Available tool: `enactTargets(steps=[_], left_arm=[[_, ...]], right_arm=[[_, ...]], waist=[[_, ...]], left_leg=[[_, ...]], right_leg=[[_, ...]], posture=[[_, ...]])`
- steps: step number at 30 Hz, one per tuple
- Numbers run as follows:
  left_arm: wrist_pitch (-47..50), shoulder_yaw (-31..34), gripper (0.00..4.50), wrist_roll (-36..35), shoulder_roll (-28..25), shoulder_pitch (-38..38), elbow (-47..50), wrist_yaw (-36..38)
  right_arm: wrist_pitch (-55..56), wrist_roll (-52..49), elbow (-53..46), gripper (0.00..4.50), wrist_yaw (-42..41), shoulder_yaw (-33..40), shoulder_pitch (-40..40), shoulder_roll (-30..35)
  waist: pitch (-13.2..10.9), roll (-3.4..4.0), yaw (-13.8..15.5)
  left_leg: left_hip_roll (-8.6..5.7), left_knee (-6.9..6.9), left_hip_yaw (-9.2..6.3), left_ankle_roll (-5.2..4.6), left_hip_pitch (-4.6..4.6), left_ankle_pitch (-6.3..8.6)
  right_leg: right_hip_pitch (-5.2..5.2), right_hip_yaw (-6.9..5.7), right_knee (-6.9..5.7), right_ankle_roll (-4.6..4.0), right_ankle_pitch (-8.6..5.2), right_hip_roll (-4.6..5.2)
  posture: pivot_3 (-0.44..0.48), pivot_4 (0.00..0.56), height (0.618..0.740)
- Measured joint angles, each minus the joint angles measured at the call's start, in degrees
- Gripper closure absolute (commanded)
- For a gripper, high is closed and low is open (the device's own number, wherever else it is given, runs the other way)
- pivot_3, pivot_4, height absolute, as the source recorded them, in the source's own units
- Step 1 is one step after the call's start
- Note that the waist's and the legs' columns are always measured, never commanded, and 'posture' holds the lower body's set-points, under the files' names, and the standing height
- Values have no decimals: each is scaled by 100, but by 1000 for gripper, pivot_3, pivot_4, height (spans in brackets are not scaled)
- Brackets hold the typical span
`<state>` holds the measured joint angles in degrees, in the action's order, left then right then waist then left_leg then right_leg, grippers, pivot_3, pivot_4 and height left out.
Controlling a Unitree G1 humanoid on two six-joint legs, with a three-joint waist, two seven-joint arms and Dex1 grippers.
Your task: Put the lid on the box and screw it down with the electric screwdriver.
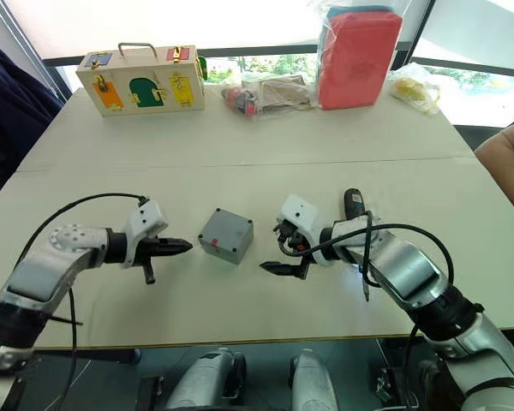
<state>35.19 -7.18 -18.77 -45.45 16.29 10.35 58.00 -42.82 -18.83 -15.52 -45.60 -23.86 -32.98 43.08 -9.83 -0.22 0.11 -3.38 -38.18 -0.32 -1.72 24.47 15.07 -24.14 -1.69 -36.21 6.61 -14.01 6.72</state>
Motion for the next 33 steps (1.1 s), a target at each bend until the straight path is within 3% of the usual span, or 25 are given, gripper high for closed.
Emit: enactTargets(steps=[5, 10, 17, 33], left_arm=[[346, 96, 4500, -178, 180, -228, 489, -274], [423, 19, 4500, -133, 566, -144, 536, -635], [357, -36, 4500, 26, 817, 101, 246, -953], [199, -99, 4500, 107, 852, 504, -139, -778]], right_arm=[[1441, 754, 1345, 99, -630, -366, -609, -479], [2246, 1036, 1857, 99, -1521, -593, -762, -775], [1713, 897, 1250, 99, -2131, -533, -338, -643], [332, 728, -28, 99, -1511, -39, 225, -725]], waist=[[0, 0, 44], [0, -1, 55], [2, -3, 46], [2, -4, 56]], left_leg=[[0, -1, -1, 17, -3, -10], [-2, -2, 0, 25, -3, -15], [-1, -3, -3, 25, -4, -14], [-2, -3, -3, 31, -4, -17]], right_leg=[[4, -2, -1, 0, 0, -2], [7, -2, 0, 0, 0, -2], [5, -2, -3, 0, 0, -4], [4, -1, -3, 0, 0, 0]], posture=[[0, 150, 740], [0, 150, 740], [0, 150, 740], [0, 150, 740]])
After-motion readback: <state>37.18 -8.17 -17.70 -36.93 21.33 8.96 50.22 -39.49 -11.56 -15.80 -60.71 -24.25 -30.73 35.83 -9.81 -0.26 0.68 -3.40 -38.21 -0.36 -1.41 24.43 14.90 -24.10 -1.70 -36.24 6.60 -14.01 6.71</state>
